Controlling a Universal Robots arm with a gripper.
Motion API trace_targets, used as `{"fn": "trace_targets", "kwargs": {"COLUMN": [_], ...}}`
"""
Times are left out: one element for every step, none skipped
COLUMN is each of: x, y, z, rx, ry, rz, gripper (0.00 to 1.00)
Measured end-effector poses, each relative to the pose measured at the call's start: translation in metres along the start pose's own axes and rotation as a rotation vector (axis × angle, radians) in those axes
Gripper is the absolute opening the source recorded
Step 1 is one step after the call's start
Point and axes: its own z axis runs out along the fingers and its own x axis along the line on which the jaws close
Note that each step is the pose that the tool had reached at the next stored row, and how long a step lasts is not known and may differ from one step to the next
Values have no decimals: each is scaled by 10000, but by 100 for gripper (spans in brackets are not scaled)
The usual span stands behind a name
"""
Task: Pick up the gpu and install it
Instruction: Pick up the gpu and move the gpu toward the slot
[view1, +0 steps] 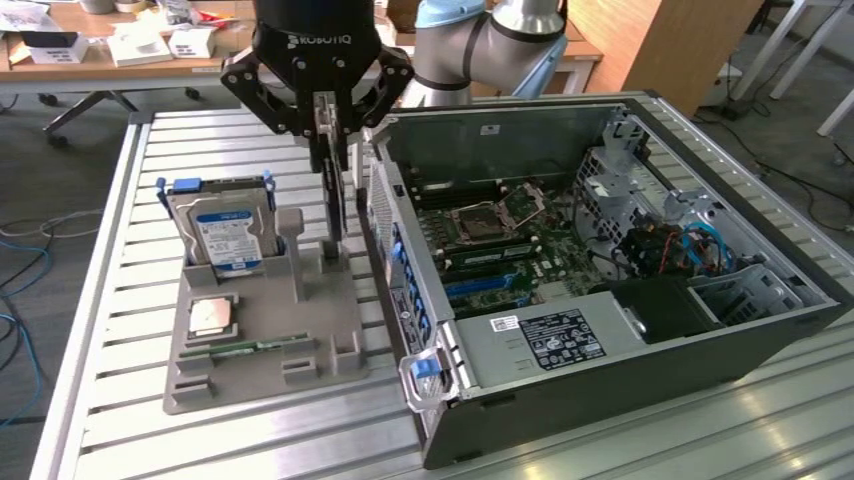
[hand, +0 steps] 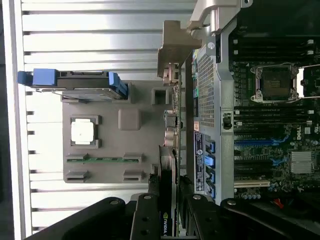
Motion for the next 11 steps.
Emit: {"fn": "trace_targets", "kwargs": {"x": [-2, -2, -2, -2, -2, -2, -2, -3, -8, -16, -26], "y": [4, 4, 4, 4, 4, 4, 4, 4, 4, 5, 5], "z": [-94, -97, -98, -97, -98, -98, -98, -98, -99, -99, -98], "rx": [-1, -1, 0, -1, 0, -1, -1, 0, 0, 0, 1], "ry": [-1, -2, -1, -1, -1, -1, -1, 0, 1, 1, 1], "rz": [0, 0, 0, 0, 0, 0, 0, 0, -2, -3, -2], "gripper": [26, 26, 26, 26, 26, 26, 26, 26, 26, 26, 26]}}
